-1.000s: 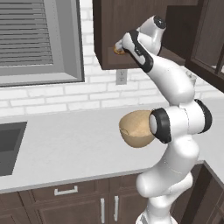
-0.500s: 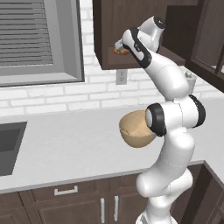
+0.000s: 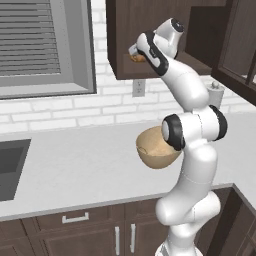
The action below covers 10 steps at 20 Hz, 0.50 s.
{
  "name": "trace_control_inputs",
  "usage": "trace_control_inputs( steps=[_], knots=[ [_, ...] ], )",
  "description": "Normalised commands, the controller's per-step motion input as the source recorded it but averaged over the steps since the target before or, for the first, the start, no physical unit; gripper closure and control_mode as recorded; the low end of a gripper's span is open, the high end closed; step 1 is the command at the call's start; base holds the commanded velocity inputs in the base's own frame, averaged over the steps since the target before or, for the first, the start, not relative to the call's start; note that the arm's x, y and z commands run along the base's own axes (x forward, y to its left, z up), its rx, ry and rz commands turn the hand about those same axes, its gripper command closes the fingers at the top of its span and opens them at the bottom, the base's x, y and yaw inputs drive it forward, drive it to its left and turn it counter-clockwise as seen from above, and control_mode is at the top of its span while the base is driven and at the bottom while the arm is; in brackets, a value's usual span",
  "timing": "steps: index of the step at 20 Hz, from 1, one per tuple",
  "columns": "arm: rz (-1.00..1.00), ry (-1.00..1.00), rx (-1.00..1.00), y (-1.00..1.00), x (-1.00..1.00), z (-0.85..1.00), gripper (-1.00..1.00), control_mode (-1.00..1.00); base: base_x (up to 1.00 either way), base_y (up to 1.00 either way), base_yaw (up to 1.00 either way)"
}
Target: Open the cabinet, pick up the bread from the cabinet and place it in the basket. Then move the basket to the dining counter.
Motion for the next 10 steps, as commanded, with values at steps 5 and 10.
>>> trace_control_inputs(
  steps=[5, 10],
  knots=[
    [0.00, 0.00, 0.00, 0.01, 0.17, -0.09, -1.00, -1.00, 0.00, 0.00, 0.00],
    [0.00, 0.00, 0.01, 0.01, 0.05, -0.20, -1.00, -1.00, 0.00, 0.00, 0.00]
  ],
)
